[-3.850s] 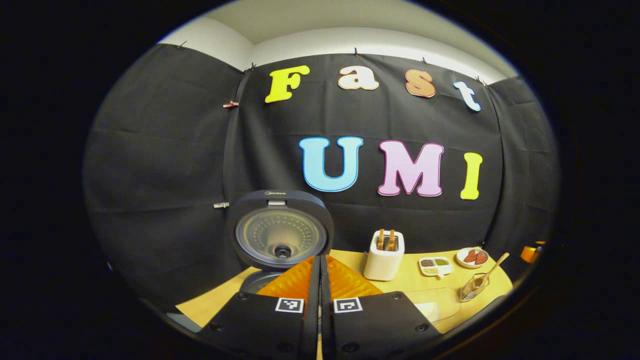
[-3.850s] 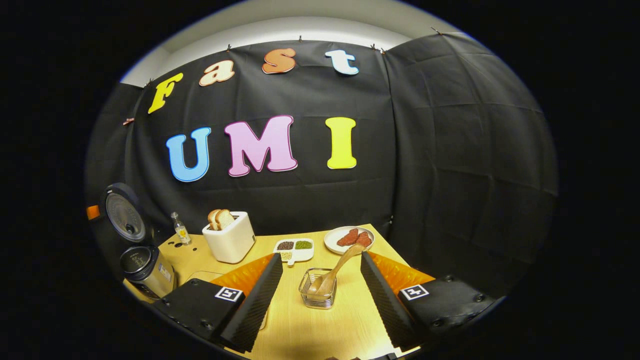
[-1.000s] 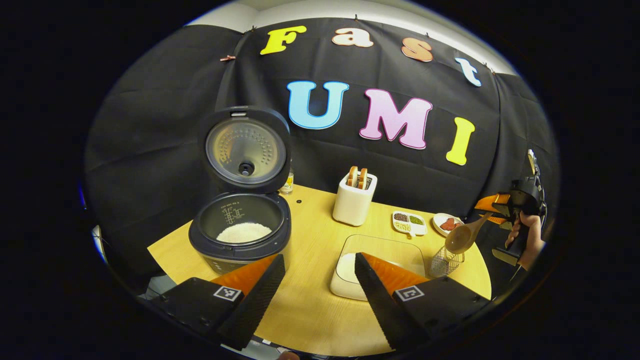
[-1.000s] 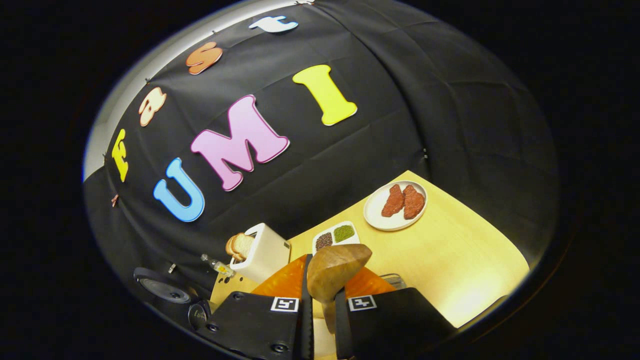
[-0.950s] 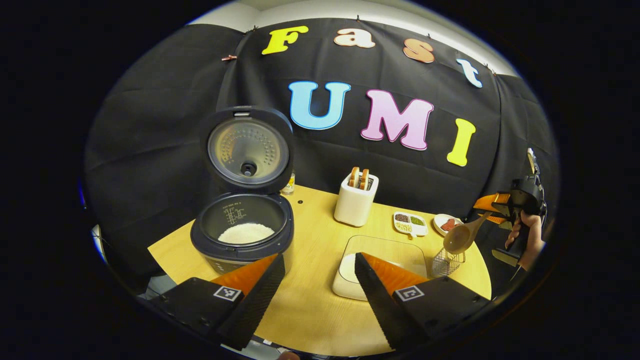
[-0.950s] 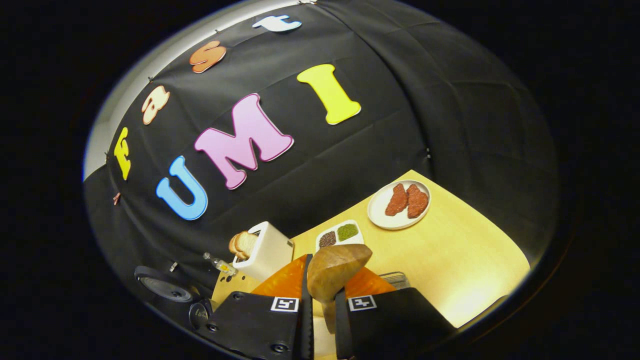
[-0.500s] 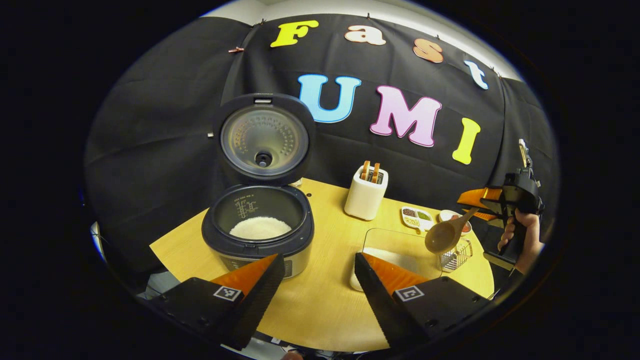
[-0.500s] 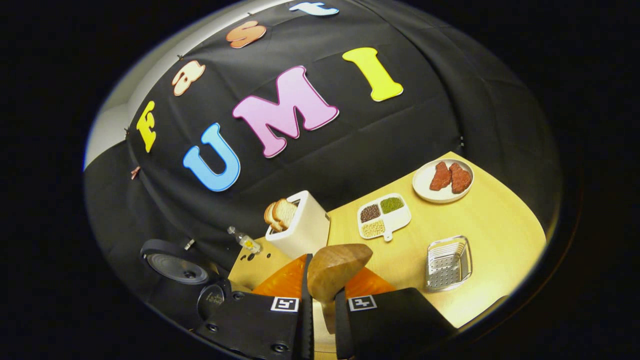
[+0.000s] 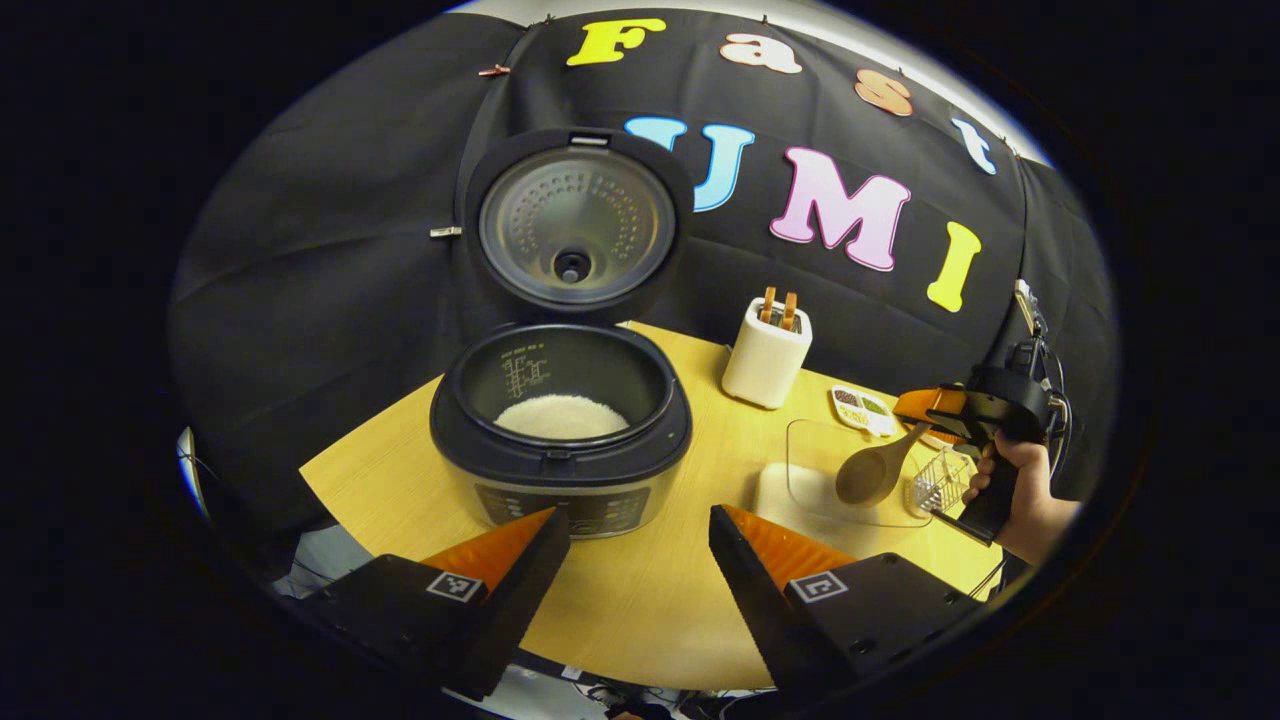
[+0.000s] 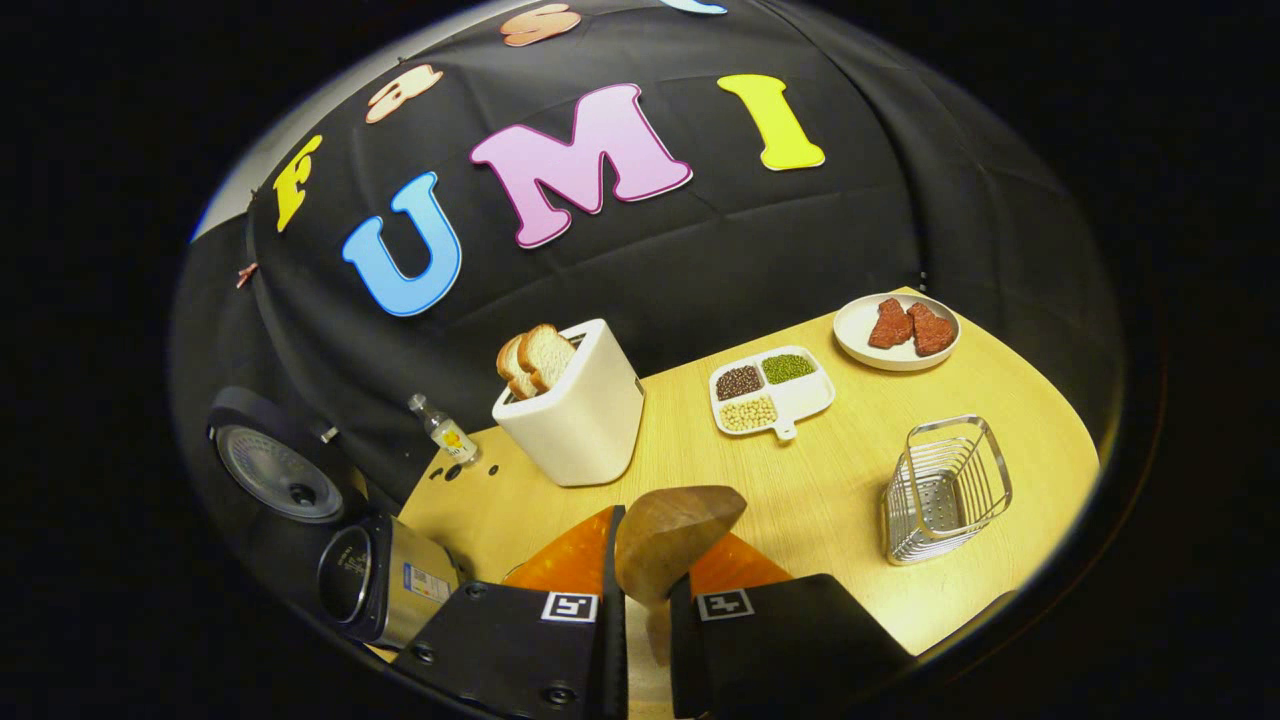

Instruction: Close the left gripper, press the button to open the rice cooker; take a wooden spoon from the chopstick holder with the right hand, scoop a spoonful of rice and pour it into the rice cooker, then put the wooden spoon back into the chopstick holder.

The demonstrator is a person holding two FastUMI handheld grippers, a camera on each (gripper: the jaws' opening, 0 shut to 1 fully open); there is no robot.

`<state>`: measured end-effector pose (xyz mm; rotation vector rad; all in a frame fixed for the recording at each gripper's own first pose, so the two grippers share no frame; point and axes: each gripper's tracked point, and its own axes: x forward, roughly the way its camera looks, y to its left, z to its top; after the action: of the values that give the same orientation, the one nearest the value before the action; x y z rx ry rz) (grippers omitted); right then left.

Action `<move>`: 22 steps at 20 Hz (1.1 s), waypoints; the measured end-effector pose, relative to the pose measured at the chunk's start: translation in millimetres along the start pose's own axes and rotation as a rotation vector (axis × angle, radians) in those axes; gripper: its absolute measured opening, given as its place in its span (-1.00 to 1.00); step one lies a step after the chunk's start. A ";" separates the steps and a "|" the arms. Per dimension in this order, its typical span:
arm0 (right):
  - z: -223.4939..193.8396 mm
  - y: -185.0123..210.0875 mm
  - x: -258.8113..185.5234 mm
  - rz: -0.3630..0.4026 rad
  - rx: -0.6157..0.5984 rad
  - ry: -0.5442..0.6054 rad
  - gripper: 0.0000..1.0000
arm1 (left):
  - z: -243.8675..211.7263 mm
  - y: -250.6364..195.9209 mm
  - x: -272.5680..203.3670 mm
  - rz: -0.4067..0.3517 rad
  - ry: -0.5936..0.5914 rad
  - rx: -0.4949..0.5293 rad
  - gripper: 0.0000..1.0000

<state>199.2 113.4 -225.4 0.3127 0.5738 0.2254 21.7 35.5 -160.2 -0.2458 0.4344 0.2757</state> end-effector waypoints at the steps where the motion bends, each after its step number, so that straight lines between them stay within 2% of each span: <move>1: -5.9 0.6 3.3 -0.012 -0.012 0.000 -0.58 | -5.2 5.7 0.5 0.002 0.014 0.000 0.91; 5: -26.3 8.4 12.7 -0.040 -0.032 -0.009 -0.57 | -7.2 38.0 -4.5 0.052 0.037 0.052 0.91; 9: -34.2 24.6 15.9 -0.043 -0.001 -0.002 -0.58 | -0.5 56.0 -4.8 0.051 0.041 0.069 0.91; 10: -37.5 30.6 13.5 -0.036 0.005 0.010 -0.67 | 2.4 58.6 -4.3 0.051 0.041 0.072 0.91; 11: -42.3 37.7 12.2 -0.026 0.016 0.026 -0.58 | 4.6 60.3 -3.9 0.050 0.038 0.074 0.92; 13: -51.0 49.8 9.2 -0.013 0.031 0.054 -0.57 | 10.3 59.5 -5.0 0.035 0.024 0.077 0.92; 14: -54.0 54.5 7.4 -0.010 0.033 0.063 -0.67 | 13.3 58.0 -4.7 0.022 0.019 0.077 0.92; 15: -56.8 58.8 6.4 -0.009 0.040 0.075 -0.57 | 12.5 55.3 -4.2 0.004 0.015 0.075 0.92; 17: -62.0 67.9 3.6 0.004 0.080 0.105 -0.57 | 13.0 49.7 -4.4 -0.034 0.017 0.065 0.86; 19: -67.6 78.7 1.8 0.029 0.143 0.146 -0.56 | 17.6 45.7 -5.6 -0.054 0.011 0.064 0.92; 22: -66.3 80.8 -3.5 0.027 0.201 0.173 -0.56 | 27.0 42.2 -8.2 -0.072 -0.009 0.077 0.92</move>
<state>149.2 202.4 -248.0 0.4991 0.7656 0.2220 11.5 81.1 -140.2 -0.1842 0.4253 0.1893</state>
